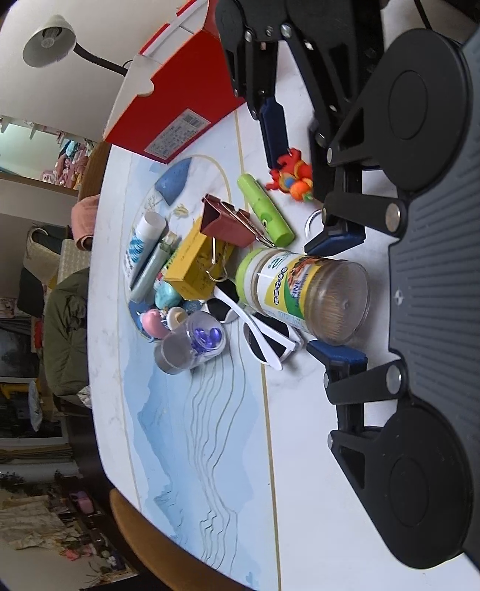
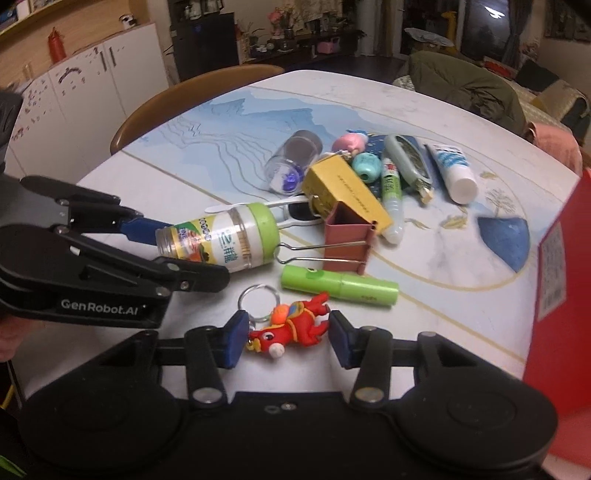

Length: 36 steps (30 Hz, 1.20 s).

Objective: Organize rigid objects
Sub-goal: 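Close left gripper on the jar while right gripper grasps and lifts the keychain, then carry the jar with left gripper while right gripper carries the keychain over the box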

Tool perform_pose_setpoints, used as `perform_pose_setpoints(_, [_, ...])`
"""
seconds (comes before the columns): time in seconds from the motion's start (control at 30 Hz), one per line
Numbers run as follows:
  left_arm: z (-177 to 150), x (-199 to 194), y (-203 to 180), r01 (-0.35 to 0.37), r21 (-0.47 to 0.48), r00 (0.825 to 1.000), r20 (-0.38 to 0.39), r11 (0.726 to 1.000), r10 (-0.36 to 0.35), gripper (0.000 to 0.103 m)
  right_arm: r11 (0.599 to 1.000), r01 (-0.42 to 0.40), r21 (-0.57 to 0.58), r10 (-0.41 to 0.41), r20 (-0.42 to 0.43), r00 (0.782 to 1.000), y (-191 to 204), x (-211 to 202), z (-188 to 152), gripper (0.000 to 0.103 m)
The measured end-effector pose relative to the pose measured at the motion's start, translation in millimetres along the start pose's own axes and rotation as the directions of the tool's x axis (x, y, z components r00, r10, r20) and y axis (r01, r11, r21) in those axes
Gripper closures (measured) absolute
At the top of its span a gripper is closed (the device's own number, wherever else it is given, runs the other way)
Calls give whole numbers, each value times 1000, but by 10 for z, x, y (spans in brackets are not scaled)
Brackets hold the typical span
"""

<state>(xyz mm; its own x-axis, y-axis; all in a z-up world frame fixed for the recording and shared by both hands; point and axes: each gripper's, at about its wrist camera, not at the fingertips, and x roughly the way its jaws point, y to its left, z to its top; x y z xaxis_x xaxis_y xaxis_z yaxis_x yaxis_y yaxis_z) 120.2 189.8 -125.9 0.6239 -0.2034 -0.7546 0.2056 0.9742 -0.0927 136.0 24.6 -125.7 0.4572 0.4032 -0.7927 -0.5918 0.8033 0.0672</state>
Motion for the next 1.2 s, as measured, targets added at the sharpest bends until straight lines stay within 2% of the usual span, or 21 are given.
perform_pose_setpoints(0.4, [104, -258, -113, -7, -21, 998, 66, 1000, 9, 60, 993, 32, 110, -39, 67, 997, -264, -676, 6, 57])
perform_pose_setpoints(0.63, [216, -439, -331, -7, -23, 995, 104, 1000, 10, 60, 987, 41, 156, -58, 104, 993, -544, -1099, 30, 57])
perform_pose_setpoints(0.87, [508, -622, -729, 31, 0, 985, 167, 1000, -31, 60, 982, 63, 178, -92, 163, 982, -949, -1473, 58, 57])
perform_pose_setpoints(1.07, [782, -674, -1216, 51, 91, 972, 223, 995, -70, 59, 978, 98, 184, -137, 213, 967, -1319, -1729, 59, 57])
perform_pose_setpoints(1.2, [958, -614, -1546, 72, 139, 967, 232, 988, -104, 60, 971, 129, 204, -176, 234, 956, -1614, -1845, 35, 57])
